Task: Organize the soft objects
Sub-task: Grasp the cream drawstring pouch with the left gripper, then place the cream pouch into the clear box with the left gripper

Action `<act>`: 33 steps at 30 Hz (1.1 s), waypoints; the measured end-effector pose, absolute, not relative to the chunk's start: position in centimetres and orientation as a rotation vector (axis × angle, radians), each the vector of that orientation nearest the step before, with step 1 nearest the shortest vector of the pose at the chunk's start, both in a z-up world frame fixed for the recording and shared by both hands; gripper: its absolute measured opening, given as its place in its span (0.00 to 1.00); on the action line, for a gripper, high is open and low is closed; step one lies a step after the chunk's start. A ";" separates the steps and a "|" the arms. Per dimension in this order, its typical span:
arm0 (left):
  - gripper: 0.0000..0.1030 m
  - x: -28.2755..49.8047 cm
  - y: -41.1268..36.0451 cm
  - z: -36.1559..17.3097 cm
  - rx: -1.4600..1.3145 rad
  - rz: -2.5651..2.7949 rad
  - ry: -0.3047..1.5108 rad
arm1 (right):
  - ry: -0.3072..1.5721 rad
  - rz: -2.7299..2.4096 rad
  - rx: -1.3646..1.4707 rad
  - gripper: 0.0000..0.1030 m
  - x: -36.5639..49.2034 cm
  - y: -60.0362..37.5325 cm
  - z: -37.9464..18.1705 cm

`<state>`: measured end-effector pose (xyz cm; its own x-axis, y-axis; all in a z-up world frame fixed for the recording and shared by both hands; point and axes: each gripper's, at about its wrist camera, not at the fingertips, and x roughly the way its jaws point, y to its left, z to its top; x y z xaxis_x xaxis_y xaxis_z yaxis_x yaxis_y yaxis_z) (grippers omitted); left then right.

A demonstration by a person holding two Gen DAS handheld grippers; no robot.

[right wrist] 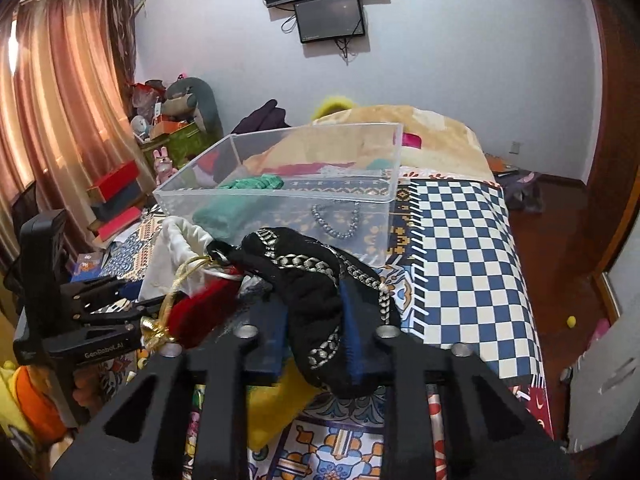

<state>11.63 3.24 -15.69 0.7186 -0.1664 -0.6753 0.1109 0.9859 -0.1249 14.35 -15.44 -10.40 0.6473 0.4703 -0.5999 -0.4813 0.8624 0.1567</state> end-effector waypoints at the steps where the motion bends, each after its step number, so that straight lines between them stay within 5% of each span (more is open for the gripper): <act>1: 0.21 11.6 3.3 -15.7 -0.081 -0.156 0.752 | 0.671 0.538 -0.014 0.19 14.3 -15.6 -10.3; 7: 0.11 10.3 3.9 -14.7 -0.073 -0.155 0.701 | 0.628 0.520 0.013 0.15 14.1 -16.4 -9.5; 33: 0.10 9.3 6.7 -5.7 -0.094 -0.048 0.439 | 0.434 0.472 0.010 0.15 14.9 -16.3 -4.3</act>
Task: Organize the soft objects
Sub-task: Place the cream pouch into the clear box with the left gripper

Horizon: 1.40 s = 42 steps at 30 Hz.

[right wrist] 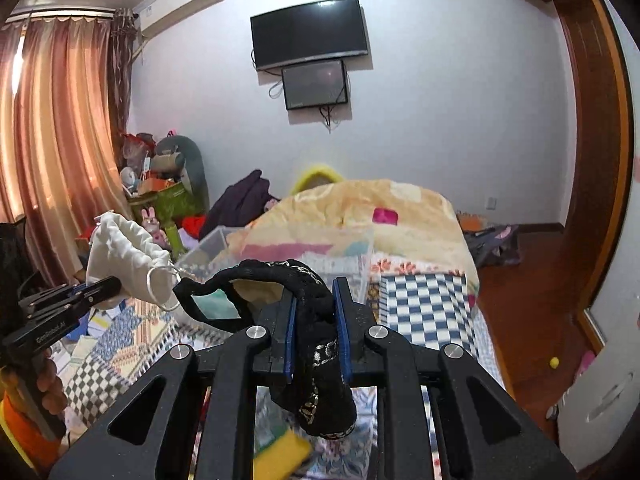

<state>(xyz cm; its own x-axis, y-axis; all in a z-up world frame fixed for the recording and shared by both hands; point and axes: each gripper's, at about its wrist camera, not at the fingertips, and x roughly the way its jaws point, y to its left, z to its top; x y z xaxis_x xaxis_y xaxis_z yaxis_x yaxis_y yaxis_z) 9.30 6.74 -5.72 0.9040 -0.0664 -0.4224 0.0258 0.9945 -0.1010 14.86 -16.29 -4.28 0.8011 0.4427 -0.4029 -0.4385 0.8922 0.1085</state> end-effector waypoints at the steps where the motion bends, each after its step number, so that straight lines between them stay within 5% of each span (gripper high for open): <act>1: 0.10 9.5 6.7 -5.4 -0.089 -0.046 0.433 | 0.426 0.474 0.008 0.15 15.0 -16.2 -4.1; 17: 0.10 16.4 7.4 -5.9 -0.043 0.018 0.517 | 0.385 0.451 -0.123 0.15 19.4 -11.6 -3.4; 38: 0.11 21.9 5.5 -9.7 -0.028 -0.028 0.711 | 0.607 0.471 -0.195 0.15 23.3 -9.2 -7.7; 42: 0.25 21.4 5.5 -9.5 -0.039 -0.042 0.711 | 0.617 0.480 -0.212 0.15 23.2 -9.1 -7.6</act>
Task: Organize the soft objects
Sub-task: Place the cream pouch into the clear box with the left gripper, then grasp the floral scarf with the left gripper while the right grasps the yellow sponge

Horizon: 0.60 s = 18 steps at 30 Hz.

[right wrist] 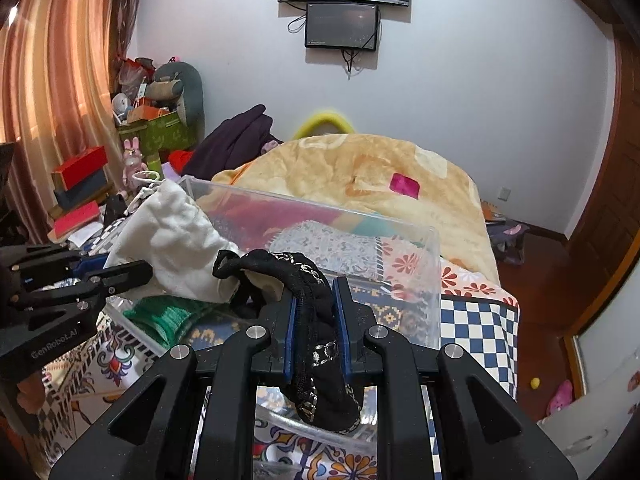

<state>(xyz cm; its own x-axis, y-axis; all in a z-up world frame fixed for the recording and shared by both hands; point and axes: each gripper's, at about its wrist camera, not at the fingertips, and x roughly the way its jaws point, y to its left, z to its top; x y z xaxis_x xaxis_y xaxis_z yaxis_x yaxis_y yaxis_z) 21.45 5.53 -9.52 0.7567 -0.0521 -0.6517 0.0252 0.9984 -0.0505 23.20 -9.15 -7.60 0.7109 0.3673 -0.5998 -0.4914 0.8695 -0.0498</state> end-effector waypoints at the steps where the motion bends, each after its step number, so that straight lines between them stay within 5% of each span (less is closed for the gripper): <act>1: 0.29 21.3 5.5 -9.4 -0.042 -0.047 0.707 | 0.621 0.484 -0.214 0.15 23.1 -9.2 -7.6; 6: 0.33 19.5 4.9 -8.4 -0.029 -0.057 0.667 | 0.648 0.508 -0.205 0.26 22.5 -9.7 -7.6; 10: 0.44 17.9 4.4 -7.5 -0.029 -0.077 0.635 | 0.646 0.521 -0.176 0.55 21.7 -10.5 -7.3; 14: 0.56 16.0 3.9 -6.4 -0.035 -0.103 0.596 | 0.606 0.529 -0.159 0.67 20.4 -11.5 -6.4; 18: 0.62 14.5 3.6 -6.0 -0.056 -0.136 0.584 | 0.559 0.519 -0.159 0.70 19.0 -12.3 -5.5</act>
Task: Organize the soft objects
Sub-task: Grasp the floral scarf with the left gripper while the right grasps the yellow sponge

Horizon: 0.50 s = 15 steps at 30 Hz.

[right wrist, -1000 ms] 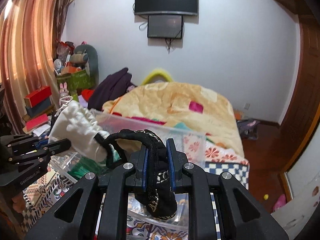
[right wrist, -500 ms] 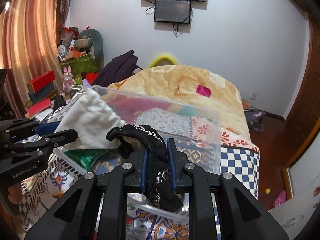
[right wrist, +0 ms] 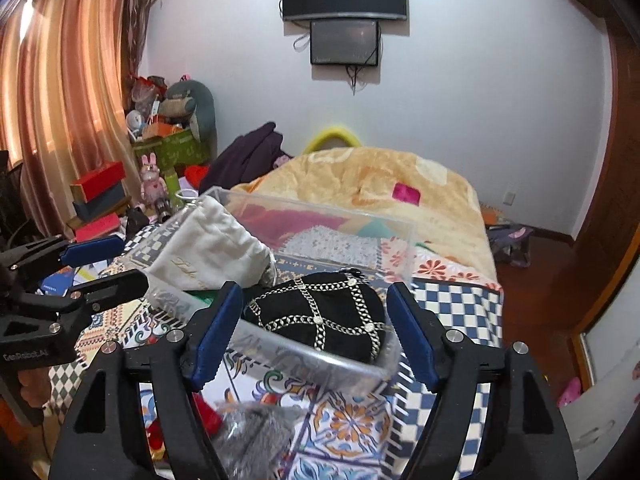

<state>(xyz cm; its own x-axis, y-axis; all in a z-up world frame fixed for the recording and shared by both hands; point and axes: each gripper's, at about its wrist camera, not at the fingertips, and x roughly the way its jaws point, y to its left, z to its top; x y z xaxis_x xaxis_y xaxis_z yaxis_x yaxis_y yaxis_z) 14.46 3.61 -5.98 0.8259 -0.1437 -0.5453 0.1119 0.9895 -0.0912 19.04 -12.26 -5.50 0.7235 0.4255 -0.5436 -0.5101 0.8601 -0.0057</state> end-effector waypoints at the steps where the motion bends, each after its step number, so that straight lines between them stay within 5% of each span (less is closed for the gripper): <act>1: 0.62 13.9 3.4 -5.9 -0.057 -0.148 0.581 | 0.542 0.512 -0.168 0.70 18.6 -12.5 -5.4; 5: 0.67 12.0 2.3 -6.1 -0.048 -0.179 0.571 | 0.505 0.511 -0.182 0.80 16.6 -13.4 -5.3; 15: 0.69 9.8 -0.4 -10.1 -0.018 -0.258 0.663 | 0.612 0.504 -0.159 0.80 14.2 -14.6 -8.9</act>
